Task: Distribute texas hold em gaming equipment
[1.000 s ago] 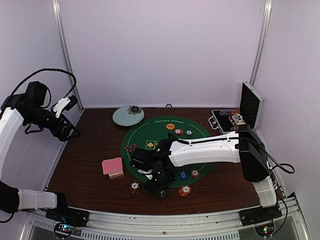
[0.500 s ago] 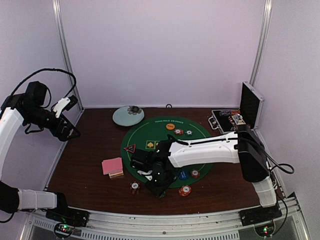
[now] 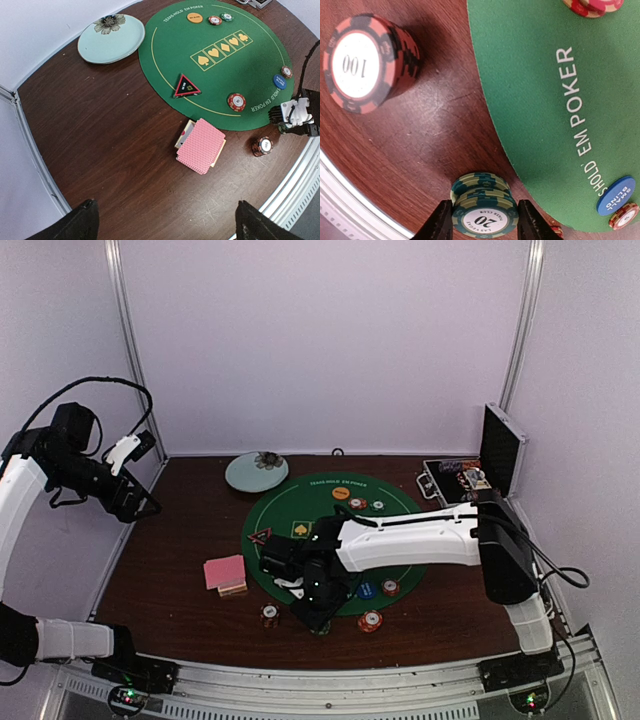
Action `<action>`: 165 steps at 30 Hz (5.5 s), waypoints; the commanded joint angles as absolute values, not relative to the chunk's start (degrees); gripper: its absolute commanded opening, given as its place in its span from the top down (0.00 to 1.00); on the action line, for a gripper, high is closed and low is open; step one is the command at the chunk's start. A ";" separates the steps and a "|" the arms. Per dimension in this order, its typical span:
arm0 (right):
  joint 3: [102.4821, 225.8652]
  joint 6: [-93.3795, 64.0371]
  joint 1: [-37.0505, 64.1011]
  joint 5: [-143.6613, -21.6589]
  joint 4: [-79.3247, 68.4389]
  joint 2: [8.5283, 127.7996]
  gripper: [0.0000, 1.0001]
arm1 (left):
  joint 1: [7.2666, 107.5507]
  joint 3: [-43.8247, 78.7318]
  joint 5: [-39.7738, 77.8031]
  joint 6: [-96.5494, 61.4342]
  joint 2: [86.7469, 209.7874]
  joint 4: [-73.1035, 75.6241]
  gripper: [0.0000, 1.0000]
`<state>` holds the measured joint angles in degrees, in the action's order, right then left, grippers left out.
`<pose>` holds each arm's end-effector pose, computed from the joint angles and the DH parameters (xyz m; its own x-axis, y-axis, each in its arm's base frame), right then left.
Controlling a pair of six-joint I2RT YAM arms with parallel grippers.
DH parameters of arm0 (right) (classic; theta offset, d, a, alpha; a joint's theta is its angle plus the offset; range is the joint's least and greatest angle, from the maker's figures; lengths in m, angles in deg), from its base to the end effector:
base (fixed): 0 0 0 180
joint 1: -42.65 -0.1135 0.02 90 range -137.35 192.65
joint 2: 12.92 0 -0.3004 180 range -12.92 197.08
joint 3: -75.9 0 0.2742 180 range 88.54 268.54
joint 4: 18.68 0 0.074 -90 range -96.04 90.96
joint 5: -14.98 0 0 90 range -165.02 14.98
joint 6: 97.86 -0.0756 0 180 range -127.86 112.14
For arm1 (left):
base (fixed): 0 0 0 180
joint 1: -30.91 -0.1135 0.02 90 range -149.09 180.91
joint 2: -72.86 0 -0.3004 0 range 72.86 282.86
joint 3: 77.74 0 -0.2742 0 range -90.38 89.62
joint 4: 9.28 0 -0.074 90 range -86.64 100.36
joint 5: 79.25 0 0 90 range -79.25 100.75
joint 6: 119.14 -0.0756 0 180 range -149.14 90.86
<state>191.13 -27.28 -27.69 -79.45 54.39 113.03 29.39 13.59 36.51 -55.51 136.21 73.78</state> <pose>0.1566 0.4558 0.1572 -0.6285 -0.7740 -0.0765 -0.7769 0.6202 0.1084 0.2098 -0.0273 0.3791 -0.6650 0.3825 -0.6415 0.5618 0.8221 -0.0922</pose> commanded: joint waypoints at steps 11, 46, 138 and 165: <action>204.10 -26.88 -25.69 -75.28 58.02 115.56 0.58 | 29.06 13.73 37.11 -56.03 135.99 73.15 0.02; 235.33 -30.58 -16.32 -74.87 47.20 139.68 0.58 | 28.98 12.73 38.22 -56.38 137.42 73.15 0.02; 183.99 -35.81 -30.32 -72.42 46.78 113.34 0.41 | 29.06 10.52 37.52 -56.29 137.34 74.27 0.02; 187.23 -34.48 -29.60 -72.04 51.08 107.20 0.65 | 29.01 10.00 39.14 -55.86 137.31 74.24 0.02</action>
<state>185.11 -34.97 -29.88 -73.57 48.99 110.78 29.39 11.91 37.98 -55.86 137.55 74.24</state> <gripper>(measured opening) 0.417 0.976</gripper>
